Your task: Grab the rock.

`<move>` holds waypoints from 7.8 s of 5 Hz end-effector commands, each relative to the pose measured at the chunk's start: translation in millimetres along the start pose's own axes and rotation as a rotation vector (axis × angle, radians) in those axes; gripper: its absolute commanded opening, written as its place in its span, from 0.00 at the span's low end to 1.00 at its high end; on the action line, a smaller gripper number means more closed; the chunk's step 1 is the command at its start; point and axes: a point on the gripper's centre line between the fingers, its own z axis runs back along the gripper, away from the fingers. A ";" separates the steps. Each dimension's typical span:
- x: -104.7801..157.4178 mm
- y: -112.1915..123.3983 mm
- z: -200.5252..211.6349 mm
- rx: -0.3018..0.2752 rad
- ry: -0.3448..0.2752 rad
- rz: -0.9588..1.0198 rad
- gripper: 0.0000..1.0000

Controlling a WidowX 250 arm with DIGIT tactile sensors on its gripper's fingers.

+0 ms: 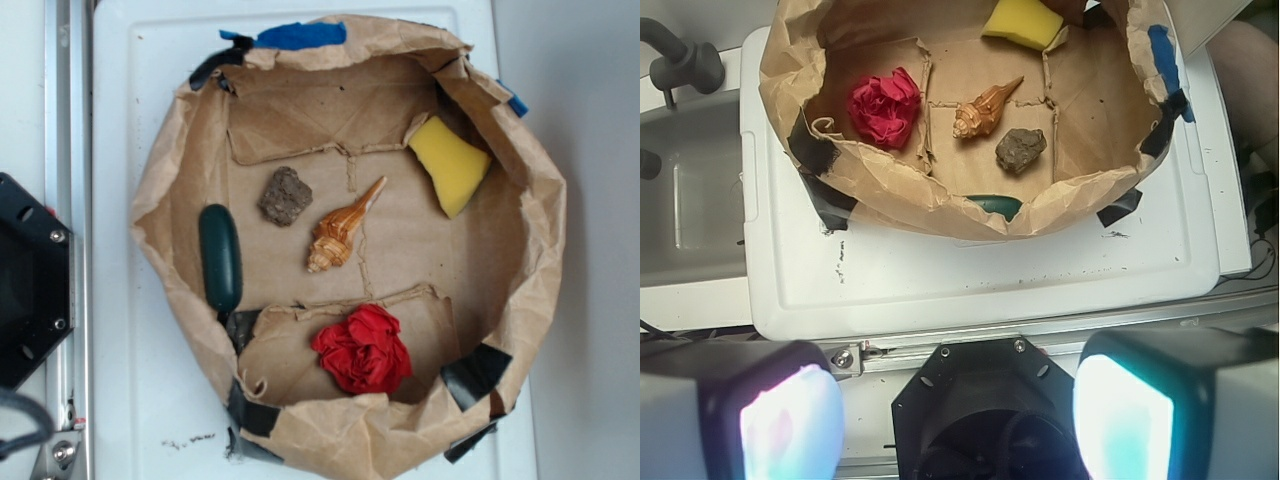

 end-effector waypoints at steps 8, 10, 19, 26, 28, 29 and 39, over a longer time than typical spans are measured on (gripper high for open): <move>119.8 -1.1 -51.1 -0.011 0.015 -0.391 1.00; 124.8 30.6 -97.5 -0.073 0.026 -0.598 1.00; 110.4 35.3 -176.2 -0.046 -0.042 -0.478 1.00; 103.3 56.1 -183.6 -0.080 -0.075 -0.431 1.00; 112.2 52.2 -207.7 -0.021 -0.092 -0.382 1.00; 113.0 51.1 -215.7 0.011 -0.092 -0.383 1.00; 127.3 -5.9 -152.3 -0.001 0.013 -0.242 0.00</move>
